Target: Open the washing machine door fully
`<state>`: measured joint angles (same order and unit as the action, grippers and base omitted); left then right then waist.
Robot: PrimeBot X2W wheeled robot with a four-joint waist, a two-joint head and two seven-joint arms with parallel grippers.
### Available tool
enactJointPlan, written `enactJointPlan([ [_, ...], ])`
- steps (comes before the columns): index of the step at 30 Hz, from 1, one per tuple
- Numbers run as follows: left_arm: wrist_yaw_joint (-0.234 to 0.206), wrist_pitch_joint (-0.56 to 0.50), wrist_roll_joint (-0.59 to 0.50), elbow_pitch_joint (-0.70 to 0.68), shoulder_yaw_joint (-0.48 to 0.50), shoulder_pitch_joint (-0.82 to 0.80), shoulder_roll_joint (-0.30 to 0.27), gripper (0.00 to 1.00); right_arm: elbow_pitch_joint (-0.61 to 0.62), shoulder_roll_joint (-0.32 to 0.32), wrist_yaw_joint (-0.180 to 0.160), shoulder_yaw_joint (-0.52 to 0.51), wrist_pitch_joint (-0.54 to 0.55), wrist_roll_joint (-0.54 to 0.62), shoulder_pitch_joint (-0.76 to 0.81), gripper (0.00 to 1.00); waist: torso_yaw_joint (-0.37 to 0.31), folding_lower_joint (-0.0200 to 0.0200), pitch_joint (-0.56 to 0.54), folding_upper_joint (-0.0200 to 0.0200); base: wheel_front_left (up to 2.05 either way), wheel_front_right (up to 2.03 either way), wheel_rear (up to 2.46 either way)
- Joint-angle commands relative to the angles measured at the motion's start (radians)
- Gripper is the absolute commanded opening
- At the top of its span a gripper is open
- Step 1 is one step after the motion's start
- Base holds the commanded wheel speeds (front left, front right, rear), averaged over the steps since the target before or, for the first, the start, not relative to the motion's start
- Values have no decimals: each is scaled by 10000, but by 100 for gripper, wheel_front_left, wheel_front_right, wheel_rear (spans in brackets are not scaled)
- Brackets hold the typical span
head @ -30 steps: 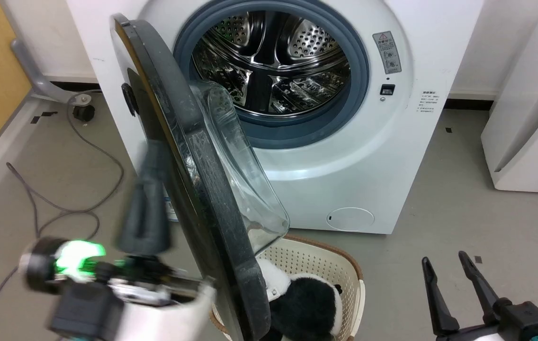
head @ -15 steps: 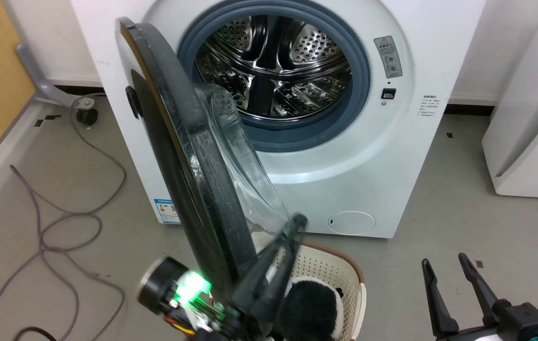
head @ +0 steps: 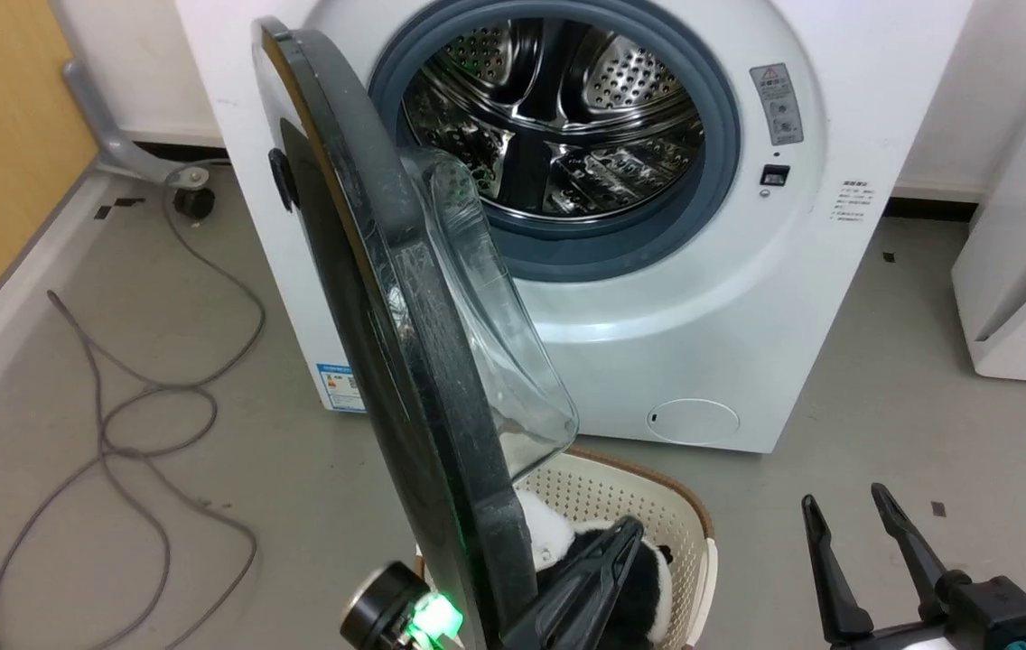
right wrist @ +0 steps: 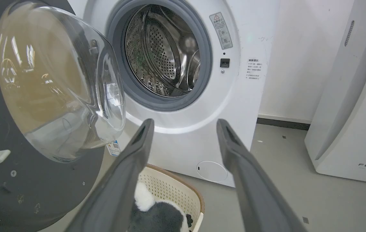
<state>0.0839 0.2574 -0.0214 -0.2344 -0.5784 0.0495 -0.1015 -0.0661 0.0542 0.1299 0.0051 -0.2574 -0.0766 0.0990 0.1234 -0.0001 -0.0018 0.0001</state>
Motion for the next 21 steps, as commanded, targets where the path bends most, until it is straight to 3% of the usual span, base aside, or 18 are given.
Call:
enactJointPlan([
  [1,5,44,70,235,-17,140,-12,0,-48,-39,8,3,-43,109,-6,100,37,1,37,-1,0,0,0],
  [12,-312,44,429,1594,472,-124,75,0,-54,-39,8,-162,-43,220,-190,100,250,1,342,-1,0,0,0],
  [21,-434,44,504,1616,565,20,112,0,-80,-39,8,-245,-43,263,-181,100,1245,1,495,-1,0,0,0],
])
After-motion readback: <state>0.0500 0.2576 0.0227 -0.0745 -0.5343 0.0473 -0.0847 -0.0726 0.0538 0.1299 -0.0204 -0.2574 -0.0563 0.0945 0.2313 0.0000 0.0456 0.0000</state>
